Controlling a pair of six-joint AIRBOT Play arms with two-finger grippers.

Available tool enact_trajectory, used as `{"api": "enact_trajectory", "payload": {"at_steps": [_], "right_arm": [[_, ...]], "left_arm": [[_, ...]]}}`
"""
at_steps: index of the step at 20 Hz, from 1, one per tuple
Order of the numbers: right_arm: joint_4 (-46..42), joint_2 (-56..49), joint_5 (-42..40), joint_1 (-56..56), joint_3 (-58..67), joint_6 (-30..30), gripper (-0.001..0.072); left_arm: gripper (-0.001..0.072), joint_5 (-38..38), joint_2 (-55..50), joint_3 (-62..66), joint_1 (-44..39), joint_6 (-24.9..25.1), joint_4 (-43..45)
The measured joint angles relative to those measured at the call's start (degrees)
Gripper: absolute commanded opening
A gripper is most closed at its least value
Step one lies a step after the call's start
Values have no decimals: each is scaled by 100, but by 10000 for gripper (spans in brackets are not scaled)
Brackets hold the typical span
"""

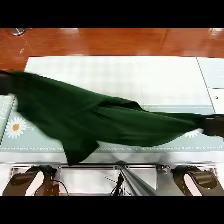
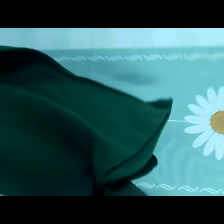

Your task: Fold the shirts.

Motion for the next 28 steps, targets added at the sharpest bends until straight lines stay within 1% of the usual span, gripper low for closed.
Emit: {"api": "enact_trajectory", "payload": {"at_steps": [2, 4, 5, 6, 7, 8, 10, 12, 14, 16, 17, 18, 21, 23, 25, 28], "right_arm": [[-295, -481, -704, 0, -555, 199, 26], [-621, -1174, -1287, 0, -752, 374, 26], [-743, -1547, -1513, 0, -737, 431, 32], [-839, -1965, -1657, 0, -645, 490, 219], [-898, -2347, -1790, 0, -505, 551, 553], [-955, -2754, -1825, 0, -291, 577, 624], [-1003, -3416, -1679, -15, 240, 522, 625], [-1191, -3797, -1276, -162, 708, 306, 620], [-1432, -3853, -857, -544, 868, 151, 620], [-1469, -3595, -654, -1198, 592, 79, 620], [-1294, -3379, -645, -1596, 293, 22, 620], [-1019, -3143, -662, -1974, -48, -79, 620], [249, -2422, -927, -2927, -1182, -584, 620], [1106, -2017, -1156, -3272, -1827, -883, 620], [1716, -1794, -1322, -3449, -2221, -1139, 620], [2201, -1644, -1399, -3565, -2496, -1443, 620]], "left_arm": [[18, 409, -448, -481, -216, -17, -52], [20, 815, -981, -717, -455, -17, -111], [68, 977, -1248, -787, -564, -17, -138], [366, 1189, -1493, -828, -647, -17, -197], [689, 1305, -1722, -837, -713, -20, -267], [703, 1471, -1921, -809, -748, -24, -334], [701, 1434, -2212, -610, -719, -37, -317], [700, 1067, -2361, -341, -457, -39, 33], [700, 560, -2426, -240, 85, -42, 448], [700, 249, -2413, -555, 876, -166, 522], [700, 133, -2404, -828, 1248, -184, 330], [700, 68, -2398, -1139, 1567, -107, -57], [700, -59, -2413, -2050, 2197, 339, -920], [700, -173, -2444, -2457, 2304, 636, -1239], [700, -103, -2476, -2688, 2273, 970, -1436], [700, 120, -2538, -2852, 2118, 1440, -1751]]}}
